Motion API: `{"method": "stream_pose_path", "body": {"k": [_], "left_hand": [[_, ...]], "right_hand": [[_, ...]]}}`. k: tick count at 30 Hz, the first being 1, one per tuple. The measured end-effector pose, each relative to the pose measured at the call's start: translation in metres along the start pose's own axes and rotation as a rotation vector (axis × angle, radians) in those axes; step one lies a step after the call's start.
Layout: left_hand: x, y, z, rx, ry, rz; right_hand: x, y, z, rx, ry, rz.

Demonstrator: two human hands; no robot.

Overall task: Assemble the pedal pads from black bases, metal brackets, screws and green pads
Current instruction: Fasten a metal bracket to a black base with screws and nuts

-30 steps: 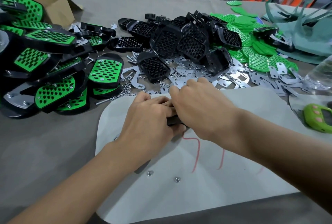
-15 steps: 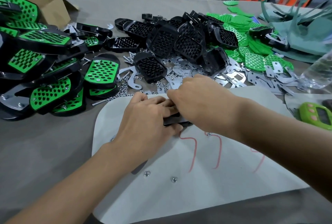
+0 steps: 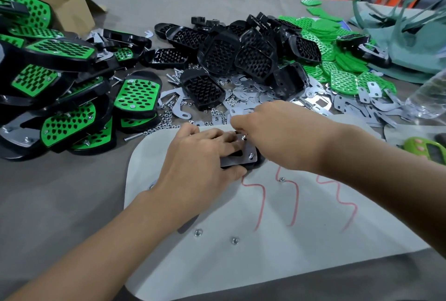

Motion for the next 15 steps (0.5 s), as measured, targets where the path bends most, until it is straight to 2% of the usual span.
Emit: {"method": "stream_pose_path", "body": {"k": [6, 10, 13, 15], "left_hand": [[-0.001, 0.000, 0.003, 0.014, -0.018, 0.000], [0.003, -0.001, -0.001, -0.019, 0.001, -0.039], [-0.005, 0.000, 0.005, 0.033, -0.007, 0.023], [-0.005, 0.000, 0.007, 0.049, 0.001, 0.037]], "right_hand": [[0.002, 0.008, -0.018, -0.153, -0.161, -0.057], [-0.005, 0.014, -0.013, -0.080, -0.078, 0.017], [-0.012, 0.014, 0.000, 0.009, 0.010, 0.067], [-0.011, 0.009, 0.004, 0.040, -0.020, 0.090]]}}
Point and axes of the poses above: each hand's wrist, its own y-axis towards the middle knuckle, its own x-axis out of the palm, z = x × y, the point moved 10 cm from there along y, towards the middle knuckle, and after that the axes turned 14 degrees about y, right-handed, at the moved point
